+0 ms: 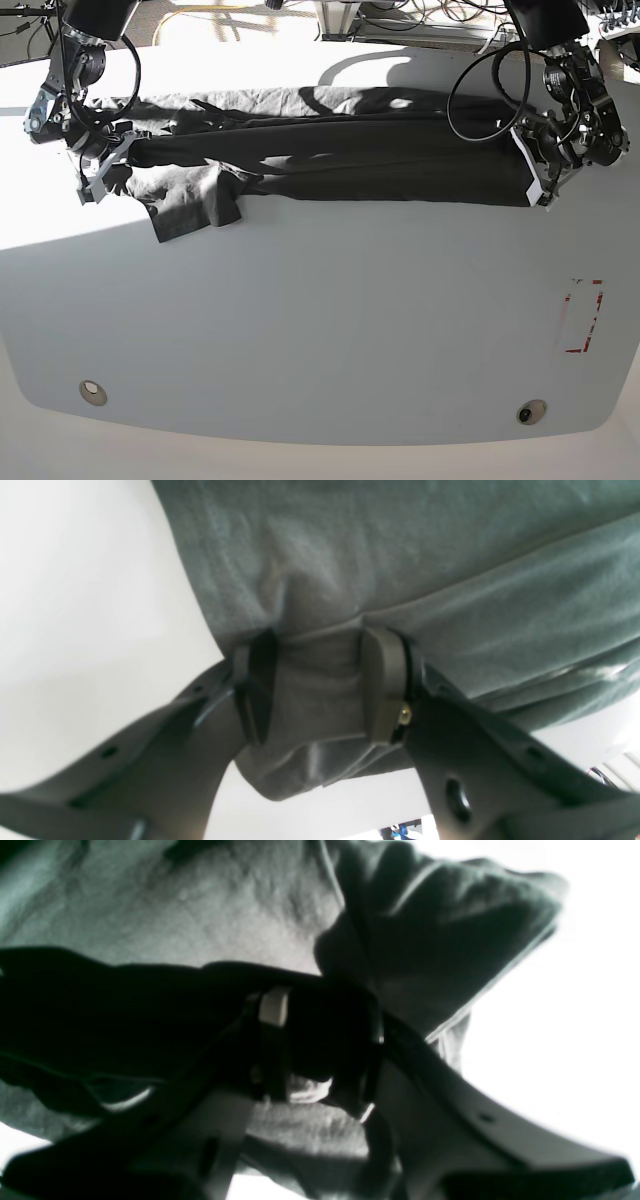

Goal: Fold the T-shirt properly
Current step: 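Lay the folded hem down and release with both grippers, then grasp the loose sleeve end with the right gripper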

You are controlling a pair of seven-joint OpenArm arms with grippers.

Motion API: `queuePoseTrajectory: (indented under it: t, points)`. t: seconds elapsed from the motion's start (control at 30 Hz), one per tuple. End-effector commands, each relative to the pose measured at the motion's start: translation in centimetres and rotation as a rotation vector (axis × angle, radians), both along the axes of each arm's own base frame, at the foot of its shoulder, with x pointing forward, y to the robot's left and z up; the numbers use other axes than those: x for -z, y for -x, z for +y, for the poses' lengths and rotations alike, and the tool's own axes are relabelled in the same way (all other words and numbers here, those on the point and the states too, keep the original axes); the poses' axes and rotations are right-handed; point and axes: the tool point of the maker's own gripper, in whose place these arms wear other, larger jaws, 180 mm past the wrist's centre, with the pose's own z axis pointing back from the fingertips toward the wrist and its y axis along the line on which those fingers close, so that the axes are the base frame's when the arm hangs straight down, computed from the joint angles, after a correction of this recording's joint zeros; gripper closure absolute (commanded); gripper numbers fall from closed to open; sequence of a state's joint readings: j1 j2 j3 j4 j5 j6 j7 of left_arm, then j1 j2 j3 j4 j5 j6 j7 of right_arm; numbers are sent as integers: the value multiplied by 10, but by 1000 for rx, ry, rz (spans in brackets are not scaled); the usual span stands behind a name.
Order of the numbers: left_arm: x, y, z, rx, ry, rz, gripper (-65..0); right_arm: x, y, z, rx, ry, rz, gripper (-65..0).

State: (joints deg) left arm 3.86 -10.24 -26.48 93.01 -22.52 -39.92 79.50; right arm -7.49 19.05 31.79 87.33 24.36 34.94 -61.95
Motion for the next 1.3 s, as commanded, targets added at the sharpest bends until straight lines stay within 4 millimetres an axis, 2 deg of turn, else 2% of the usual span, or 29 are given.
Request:
queuePoseTrajectory:
  t: [0.0, 0.13, 0.2, 0.23, 0.33, 0.43, 0.67, 0.8, 0.87, 1.03, 1.27]
  points:
    - [-7, -8, -2, 4, -10, -24, -247, -26, -11, -17, -8, 81, -31, -200]
    - [-14, -14, -6, 6, -10, -56, -247, -57, -24, -13, -47, 132, -92, -338]
    - [-21, -18, -6, 10, -19, -78, -247, -69, -29, -9, -60, 147, -128, -430]
    - [-24, -20, -6, 12, -23, -89, -247, -78, -36, -5, -73, 156, -157, -498]
    - [-31, -24, -7, 17, -33, -115, -247, -86, -50, 4, -79, 143, -199, -606]
    - [-37, -27, -7, 21, -41, -134, -247, -87, -63, 7, -82, 123, -210, -609]
    - [-53, -33, -8, 33, -68, -190, -247, -61, -89, 8, -41, 8, -165, -568]
    - [-60, -35, -7, 37, -83, -209, -247, -49, -97, 9, -19, -44, -171, -569]
    - [-61, -35, -5, 36, -87, -212, -247, -44, -105, 16, -30, -68, -168, -569]
    - [-62, -35, -5, 37, -91, -215, -247, -28, -105, 23, -51, -89, -126, -569]
    - [-64, -31, 7, -3, -96, -218, -247, -20, -105, 38, -83, -105, -124, -569]
